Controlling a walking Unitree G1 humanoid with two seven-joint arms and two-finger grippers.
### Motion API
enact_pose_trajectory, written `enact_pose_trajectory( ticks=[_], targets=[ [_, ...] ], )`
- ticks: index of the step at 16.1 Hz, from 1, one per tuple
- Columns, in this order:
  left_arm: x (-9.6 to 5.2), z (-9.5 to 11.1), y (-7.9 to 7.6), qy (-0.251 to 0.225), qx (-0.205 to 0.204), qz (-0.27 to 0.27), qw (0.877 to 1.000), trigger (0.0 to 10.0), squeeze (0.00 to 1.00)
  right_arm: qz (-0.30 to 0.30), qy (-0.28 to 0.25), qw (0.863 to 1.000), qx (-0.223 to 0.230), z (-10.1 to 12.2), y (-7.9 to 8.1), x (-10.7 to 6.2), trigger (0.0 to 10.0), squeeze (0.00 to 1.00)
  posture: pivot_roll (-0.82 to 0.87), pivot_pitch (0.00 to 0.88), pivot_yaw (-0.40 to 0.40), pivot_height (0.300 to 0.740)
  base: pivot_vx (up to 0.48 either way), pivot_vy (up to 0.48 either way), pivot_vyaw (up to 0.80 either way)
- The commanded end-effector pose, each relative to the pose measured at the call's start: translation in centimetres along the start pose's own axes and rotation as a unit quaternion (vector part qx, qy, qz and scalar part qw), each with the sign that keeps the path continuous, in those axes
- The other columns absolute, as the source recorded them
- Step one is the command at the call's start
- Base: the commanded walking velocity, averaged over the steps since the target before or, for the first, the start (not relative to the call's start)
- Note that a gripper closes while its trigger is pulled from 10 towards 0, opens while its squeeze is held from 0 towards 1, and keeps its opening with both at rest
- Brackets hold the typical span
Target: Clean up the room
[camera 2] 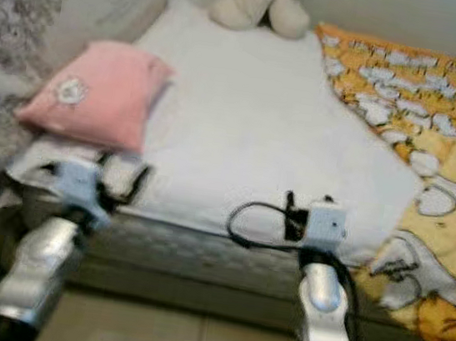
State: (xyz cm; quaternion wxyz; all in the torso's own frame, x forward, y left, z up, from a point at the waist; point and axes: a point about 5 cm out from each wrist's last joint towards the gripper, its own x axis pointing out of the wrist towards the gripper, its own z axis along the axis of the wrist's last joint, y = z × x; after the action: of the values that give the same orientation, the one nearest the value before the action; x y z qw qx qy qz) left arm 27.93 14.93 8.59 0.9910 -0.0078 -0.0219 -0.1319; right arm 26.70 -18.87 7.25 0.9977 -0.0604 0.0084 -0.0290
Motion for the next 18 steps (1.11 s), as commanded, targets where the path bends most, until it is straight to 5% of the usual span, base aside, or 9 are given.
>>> enact_pose_trajectory(
  ticks=[1,18],
  targets=[
    [0.3,0.5,0.8,-0.007,0.011,0.007,1.000,10.0,0.00,0.008,-0.006,1.000,0.002,0.4,0.4,0.5,10.0,0.00,-0.04,0.000,-0.033,0.740,0.000,-0.458,0.00],
    [1.3,0.4,0.1,-0.013,0.007,0.017,1.000,10.0,0.00,0.032,-0.005,0.999,-0.005,0.6,0.8,1.6,10.0,0.00,-0.05,0.000,-0.031,0.740,0.000,-0.442,-0.13]
  ],
)
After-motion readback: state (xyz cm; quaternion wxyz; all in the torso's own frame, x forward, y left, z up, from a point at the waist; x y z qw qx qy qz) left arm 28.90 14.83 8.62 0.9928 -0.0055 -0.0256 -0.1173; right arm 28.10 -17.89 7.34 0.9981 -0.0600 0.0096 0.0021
